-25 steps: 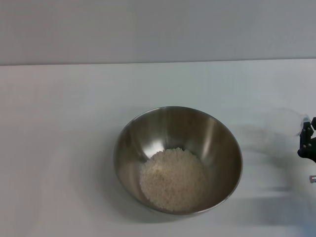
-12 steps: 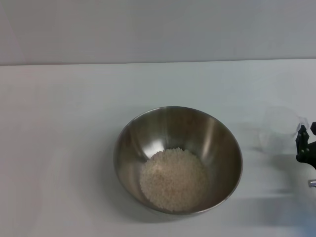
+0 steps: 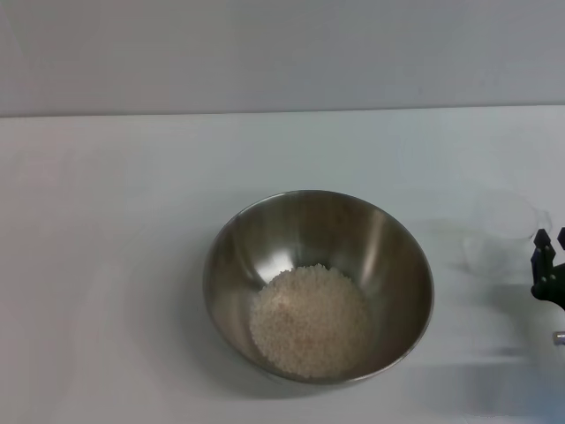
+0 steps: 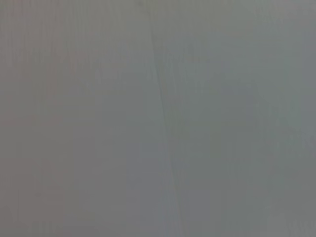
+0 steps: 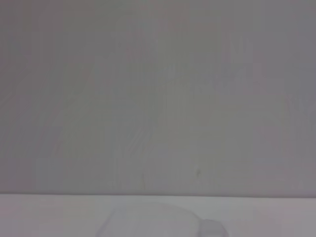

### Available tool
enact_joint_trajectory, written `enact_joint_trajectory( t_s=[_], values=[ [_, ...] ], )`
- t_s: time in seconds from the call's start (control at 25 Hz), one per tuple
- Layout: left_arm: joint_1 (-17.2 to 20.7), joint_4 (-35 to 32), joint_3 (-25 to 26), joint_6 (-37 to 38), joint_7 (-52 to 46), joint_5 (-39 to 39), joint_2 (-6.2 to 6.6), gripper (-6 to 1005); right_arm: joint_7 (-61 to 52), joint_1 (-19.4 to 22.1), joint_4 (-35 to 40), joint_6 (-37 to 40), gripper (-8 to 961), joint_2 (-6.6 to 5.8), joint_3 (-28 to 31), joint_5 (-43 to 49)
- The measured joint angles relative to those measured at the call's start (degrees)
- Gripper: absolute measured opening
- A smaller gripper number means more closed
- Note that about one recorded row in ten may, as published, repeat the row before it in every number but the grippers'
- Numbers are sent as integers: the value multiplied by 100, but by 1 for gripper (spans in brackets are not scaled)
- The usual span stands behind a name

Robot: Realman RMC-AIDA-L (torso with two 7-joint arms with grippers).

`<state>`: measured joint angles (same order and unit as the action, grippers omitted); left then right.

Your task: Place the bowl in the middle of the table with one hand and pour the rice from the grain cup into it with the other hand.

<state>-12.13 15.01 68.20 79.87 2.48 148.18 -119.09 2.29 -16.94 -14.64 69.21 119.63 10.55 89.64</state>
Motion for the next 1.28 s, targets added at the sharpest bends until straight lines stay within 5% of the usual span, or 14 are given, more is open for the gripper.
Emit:
enact_joint_trajectory(
  t_s=[0.44, 0.68, 0.8, 1.28],
  values=[
    [5, -9, 0, -2, -5, 0, 0, 788, 34, 197, -169, 271, 286, 1, -332, 0],
    [43, -10, -8, 13, -8, 0, 0, 788, 81, 856, -304, 1697, 296, -2, -885, -27],
    [51, -14, -9, 12, -11, 0, 0, 788, 41, 1275, -246, 2134, 301, -5, -551, -363],
    [88, -23, -3, -5, -19, 0, 0, 788, -1191, 1490, 570, 2294, 383, -12, 95, -2249]
  ],
)
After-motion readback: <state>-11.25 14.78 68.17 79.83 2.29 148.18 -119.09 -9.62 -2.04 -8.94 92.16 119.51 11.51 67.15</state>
